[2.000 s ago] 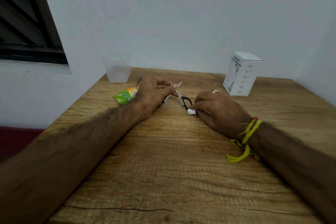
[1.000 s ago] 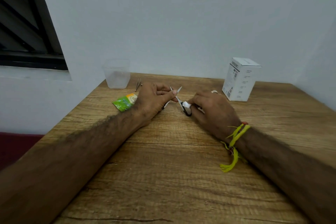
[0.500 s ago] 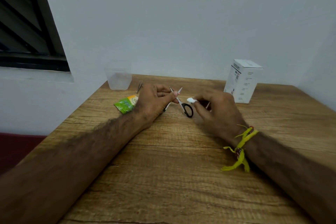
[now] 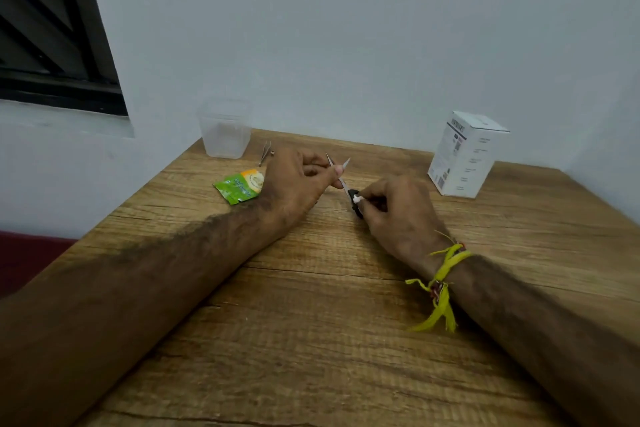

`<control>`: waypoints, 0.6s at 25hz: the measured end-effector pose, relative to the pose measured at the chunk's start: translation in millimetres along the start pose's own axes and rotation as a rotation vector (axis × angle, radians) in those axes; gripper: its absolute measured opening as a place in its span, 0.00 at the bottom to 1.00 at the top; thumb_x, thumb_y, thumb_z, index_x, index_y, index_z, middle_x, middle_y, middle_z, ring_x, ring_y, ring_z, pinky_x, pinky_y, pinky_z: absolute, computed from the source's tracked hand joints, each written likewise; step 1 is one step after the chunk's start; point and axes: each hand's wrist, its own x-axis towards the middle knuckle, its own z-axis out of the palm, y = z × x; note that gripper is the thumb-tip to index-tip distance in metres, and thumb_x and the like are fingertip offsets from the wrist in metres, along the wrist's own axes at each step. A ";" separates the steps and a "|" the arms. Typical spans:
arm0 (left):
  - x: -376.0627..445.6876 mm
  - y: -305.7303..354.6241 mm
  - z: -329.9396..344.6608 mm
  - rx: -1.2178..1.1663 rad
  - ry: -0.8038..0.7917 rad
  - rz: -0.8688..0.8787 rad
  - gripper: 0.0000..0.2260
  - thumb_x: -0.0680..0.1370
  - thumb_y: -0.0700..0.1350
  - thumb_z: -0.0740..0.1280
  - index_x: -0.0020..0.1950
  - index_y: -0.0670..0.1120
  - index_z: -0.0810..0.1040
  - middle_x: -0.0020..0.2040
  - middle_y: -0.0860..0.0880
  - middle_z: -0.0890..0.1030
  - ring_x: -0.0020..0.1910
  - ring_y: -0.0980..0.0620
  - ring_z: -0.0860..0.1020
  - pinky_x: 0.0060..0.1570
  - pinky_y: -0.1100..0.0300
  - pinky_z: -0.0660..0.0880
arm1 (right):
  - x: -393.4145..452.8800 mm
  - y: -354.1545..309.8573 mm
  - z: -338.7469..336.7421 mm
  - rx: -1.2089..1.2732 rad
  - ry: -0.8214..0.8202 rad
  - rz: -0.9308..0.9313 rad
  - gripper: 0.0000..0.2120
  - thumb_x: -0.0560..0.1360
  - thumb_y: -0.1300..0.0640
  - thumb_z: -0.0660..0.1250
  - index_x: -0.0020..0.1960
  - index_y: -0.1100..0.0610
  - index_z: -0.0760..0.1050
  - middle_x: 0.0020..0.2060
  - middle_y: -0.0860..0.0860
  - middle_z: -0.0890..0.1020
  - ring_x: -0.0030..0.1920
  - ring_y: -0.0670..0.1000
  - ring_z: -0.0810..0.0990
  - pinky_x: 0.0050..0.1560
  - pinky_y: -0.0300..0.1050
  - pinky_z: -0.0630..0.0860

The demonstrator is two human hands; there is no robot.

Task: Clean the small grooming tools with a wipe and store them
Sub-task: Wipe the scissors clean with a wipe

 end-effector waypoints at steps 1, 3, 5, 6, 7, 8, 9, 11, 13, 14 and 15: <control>-1.0 0.3 2.3 0.011 -0.004 0.011 0.07 0.76 0.41 0.74 0.49 0.37 0.84 0.39 0.45 0.87 0.40 0.52 0.86 0.50 0.55 0.82 | 0.3 1.8 -1.7 -0.002 -0.030 0.003 0.07 0.77 0.59 0.69 0.50 0.56 0.86 0.42 0.51 0.85 0.43 0.48 0.80 0.43 0.43 0.76; -4.3 2.4 6.3 0.038 -0.013 0.040 0.08 0.76 0.41 0.74 0.50 0.37 0.84 0.39 0.45 0.87 0.40 0.54 0.86 0.48 0.60 0.81 | 1.0 6.5 -2.4 -0.003 -0.040 0.034 0.07 0.77 0.58 0.69 0.50 0.56 0.86 0.41 0.51 0.85 0.42 0.49 0.80 0.41 0.41 0.74; -5.1 2.3 3.4 0.054 0.005 0.056 0.08 0.76 0.41 0.74 0.50 0.37 0.84 0.39 0.46 0.87 0.39 0.55 0.86 0.47 0.63 0.80 | 3.1 4.4 2.3 0.056 -0.022 0.089 0.06 0.76 0.58 0.70 0.47 0.57 0.86 0.38 0.51 0.85 0.40 0.48 0.80 0.37 0.39 0.72; -4.3 1.3 1.4 0.058 0.012 0.057 0.08 0.76 0.41 0.74 0.50 0.37 0.84 0.39 0.46 0.87 0.39 0.56 0.86 0.46 0.64 0.80 | 3.9 2.0 3.2 0.097 -0.013 0.112 0.06 0.76 0.58 0.70 0.47 0.57 0.86 0.37 0.51 0.85 0.40 0.49 0.81 0.37 0.39 0.72; -3.3 0.6 0.5 0.059 0.011 0.060 0.08 0.76 0.41 0.74 0.50 0.37 0.84 0.39 0.47 0.86 0.39 0.57 0.86 0.46 0.64 0.80 | 3.8 1.8 2.1 0.118 -0.019 0.108 0.06 0.76 0.58 0.71 0.46 0.57 0.86 0.38 0.51 0.85 0.40 0.49 0.81 0.39 0.40 0.73; -3.0 0.1 0.8 0.059 0.005 0.059 0.07 0.76 0.41 0.74 0.50 0.38 0.84 0.39 0.47 0.86 0.39 0.57 0.85 0.45 0.65 0.80 | 3.2 3.8 -0.6 0.109 -0.050 0.072 0.06 0.76 0.58 0.71 0.47 0.57 0.86 0.38 0.50 0.85 0.40 0.48 0.81 0.40 0.41 0.74; -3.5 0.2 2.0 0.054 -0.006 0.055 0.07 0.76 0.41 0.74 0.50 0.38 0.84 0.39 0.46 0.86 0.38 0.56 0.85 0.44 0.65 0.79 | 2.4 6.9 -4.1 0.079 -0.093 0.022 0.05 0.76 0.58 0.71 0.47 0.57 0.86 0.38 0.50 0.85 0.39 0.47 0.80 0.40 0.41 0.74; -5.7 1.9 4.4 0.052 -0.011 0.048 0.07 0.76 0.41 0.74 0.49 0.37 0.84 0.39 0.46 0.86 0.39 0.55 0.86 0.45 0.64 0.80 | 2.0 11.8 -8.9 0.018 -0.136 -0.060 0.05 0.76 0.58 0.71 0.47 0.57 0.86 0.37 0.48 0.82 0.37 0.44 0.77 0.36 0.36 0.69; -3.8 1.1 0.1 0.053 0.021 0.046 0.08 0.75 0.40 0.74 0.50 0.36 0.84 0.39 0.45 0.86 0.39 0.55 0.86 0.45 0.65 0.80 | 3.2 6.8 -5.3 -0.018 -0.121 -0.118 0.06 0.77 0.58 0.70 0.48 0.57 0.85 0.37 0.47 0.80 0.36 0.44 0.74 0.35 0.36 0.66; -1.5 -0.3 -1.9 0.039 0.029 0.041 0.08 0.75 0.40 0.74 0.50 0.36 0.84 0.39 0.44 0.86 0.38 0.55 0.86 0.43 0.67 0.79 | 3.6 5.0 -2.4 -0.053 -0.114 -0.161 0.06 0.77 0.58 0.69 0.49 0.58 0.85 0.38 0.46 0.78 0.38 0.46 0.73 0.37 0.38 0.65; 0.2 -0.8 -2.5 0.025 0.021 0.039 0.08 0.75 0.40 0.74 0.50 0.35 0.83 0.39 0.44 0.86 0.38 0.55 0.86 0.42 0.69 0.78 | 3.1 5.6 -2.8 -0.096 -0.126 -0.208 0.07 0.78 0.58 0.68 0.49 0.58 0.84 0.39 0.46 0.76 0.40 0.47 0.73 0.40 0.40 0.65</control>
